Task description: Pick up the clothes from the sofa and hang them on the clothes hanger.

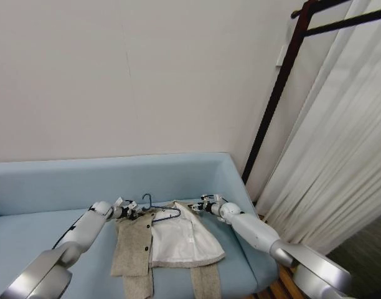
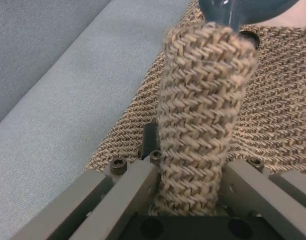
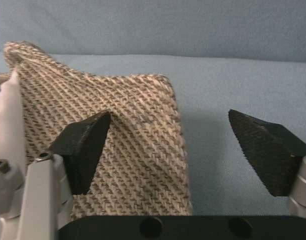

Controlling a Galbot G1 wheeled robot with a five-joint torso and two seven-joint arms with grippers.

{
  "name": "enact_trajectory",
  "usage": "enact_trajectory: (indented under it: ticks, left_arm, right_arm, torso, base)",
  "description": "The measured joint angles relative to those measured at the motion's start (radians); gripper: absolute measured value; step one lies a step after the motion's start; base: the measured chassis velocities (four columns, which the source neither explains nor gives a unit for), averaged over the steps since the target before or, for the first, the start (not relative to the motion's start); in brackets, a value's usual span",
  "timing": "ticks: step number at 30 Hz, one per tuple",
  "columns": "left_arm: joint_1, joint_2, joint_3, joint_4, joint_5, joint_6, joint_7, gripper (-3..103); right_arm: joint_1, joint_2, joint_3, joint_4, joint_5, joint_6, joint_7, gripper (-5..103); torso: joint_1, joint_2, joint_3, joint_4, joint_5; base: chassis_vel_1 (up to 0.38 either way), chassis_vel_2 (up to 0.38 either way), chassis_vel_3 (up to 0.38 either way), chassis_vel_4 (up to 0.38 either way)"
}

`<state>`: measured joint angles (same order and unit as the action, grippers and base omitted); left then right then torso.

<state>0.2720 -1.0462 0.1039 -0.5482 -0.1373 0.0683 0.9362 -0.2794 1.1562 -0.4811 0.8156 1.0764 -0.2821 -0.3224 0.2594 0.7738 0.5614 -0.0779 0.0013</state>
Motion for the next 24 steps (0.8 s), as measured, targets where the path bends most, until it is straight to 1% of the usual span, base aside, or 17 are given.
enact_trajectory:
  ticks: [2, 4, 7, 9, 10, 11, 12, 13, 14, 17, 18, 19, 20, 22, 23, 24]
  left_arm:
    - [0.001, 0.002, 0.000, -0.002, -0.001, 0.000, 0.001, 4]
    - [0.001, 0.003, 0.000, -0.002, -0.001, -0.001, 0.001, 4]
    - [0.001, 0.000, 0.000, 0.000, -0.001, -0.001, 0.000, 4]
    - [0.002, -0.001, 0.000, 0.000, -0.001, -0.001, 0.000, 4]
    - [0.003, -0.002, 0.000, 0.000, -0.001, -0.001, 0.000, 4]
    - [0.003, -0.002, 0.001, 0.000, -0.001, -0.002, 0.000, 4]
    - [0.004, -0.002, 0.001, -0.001, -0.001, -0.002, 0.000, 4]
    - [0.004, -0.002, 0.002, -0.001, -0.001, -0.002, 0.000, 4]
    - [0.004, -0.002, 0.002, -0.001, -0.001, -0.002, 0.000, 4]
    - [0.004, -0.001, 0.003, -0.002, -0.002, -0.003, 0.000, 4]
    - [0.004, -0.001, 0.003, -0.002, -0.002, -0.004, 0.000, 4]
    - [0.004, 0.000, 0.003, -0.002, -0.002, -0.004, 0.000, 4]
    - [0.004, 0.000, 0.003, -0.002, -0.002, -0.004, 0.000, 4]
    - [0.006, 0.001, 0.003, -0.002, -0.002, -0.007, 0.000, 4]
    - [0.006, 0.001, 0.003, -0.002, -0.002, -0.007, 0.000, 4]
    - [0.009, 0.002, 0.003, -0.004, -0.002, -0.008, 0.002, 4]
  right_arm:
    - [-0.004, 0.006, 0.004, -0.011, -0.002, 0.004, -0.003, 71]
    - [-0.006, 0.008, 0.006, -0.014, -0.004, 0.006, -0.003, 71]
    - [-0.009, 0.012, 0.008, -0.019, -0.008, 0.018, -0.002, 57]
    - [-0.009, 0.013, 0.008, -0.019, -0.008, 0.019, 0.000, 57]
    - [-0.009, 0.013, 0.008, -0.020, -0.009, 0.021, 0.001, 46]
    - [-0.009, 0.014, 0.008, -0.022, -0.011, 0.022, 0.004, 41]
    - [-0.009, 0.014, 0.008, -0.024, -0.014, 0.023, 0.004, 41]
    - [-0.009, 0.015, 0.008, -0.027, -0.018, 0.027, 0.004, 36]
    - [-0.009, 0.015, 0.008, -0.027, -0.018, 0.027, 0.004, 36]
    - [-0.009, 0.017, 0.008, -0.030, -0.023, 0.035, 0.007, 19]
    - [-0.009, 0.017, 0.008, -0.030, -0.023, 0.036, 0.007, 19]
    - [-0.009, 0.016, 0.008, -0.029, -0.022, 0.037, 0.008, 14]
    - [-0.009, 0.016, 0.008, -0.029, -0.022, 0.037, 0.008, 14]
    - [-0.009, 0.012, 0.009, -0.022, -0.021, 0.035, 0.008, 3]
    - [-0.008, 0.012, 0.009, -0.022, -0.021, 0.034, 0.008, 3]
    - [-0.005, 0.007, 0.021, -0.018, -0.021, 0.014, 0.006, -2]
  torso:
    - [0.000, 0.000, 0.000, 0.0000, 0.0000]
    - [0.000, 0.000, 0.000, 0.0000, 0.0001]
    - [0.000, 0.000, 0.000, 0.0001, 0.0002]
    - [0.000, 0.000, 0.000, 0.0001, 0.0003]
    - [0.000, 0.000, 0.000, 0.0002, 0.0002]
    - [0.000, 0.000, 0.000, 0.0001, 0.0002]
    - [0.000, 0.000, 0.000, 0.0002, 0.0002]
    - [0.000, 0.000, 0.000, 0.0001, 0.0002]
    - [0.000, 0.000, 0.000, 0.0001, 0.0002]
    - [0.000, 0.000, 0.000, 0.0000, 0.0002]
    - [0.000, 0.000, 0.000, 0.0000, 0.0002]
    - [0.000, 0.000, 0.000, 0.0000, 0.0002]
    - [0.000, 0.000, 0.000, 0.0000, 0.0002]
    - [0.000, 0.000, 0.000, 0.0000, 0.0002]
    - [0.000, 0.000, 0.000, 0.0000, 0.0002]
    - [0.000, 0.000, 0.000, 0.0000, 0.0002]
  base:
    - [0.000, 0.000, 0.000, 0.000]
    - [0.000, 0.000, 0.000, 0.000]
    - [0.000, 0.000, 0.000, 0.000]
    - [0.000, 0.000, 0.000, 0.000]
    - [0.000, 0.000, 0.000, 0.000]
    - [0.000, 0.000, 0.000, 0.000]
    - [0.000, 0.000, 0.000, 0.000]
    - [0.000, 0.000, 0.000, 0.000]
    - [0.000, 0.000, 0.000, 0.000]
    - [0.000, 0.000, 0.000, 0.000]
    - [0.000, 0.000, 0.000, 0.000]
    - [0.000, 0.000, 0.000, 0.000]
    - [0.000, 0.000, 0.000, 0.000]
    - [0.000, 0.000, 0.000, 0.000]
    - [0.000, 0.000, 0.000, 0.000]
    - [0.000, 0.000, 0.000, 0.000]
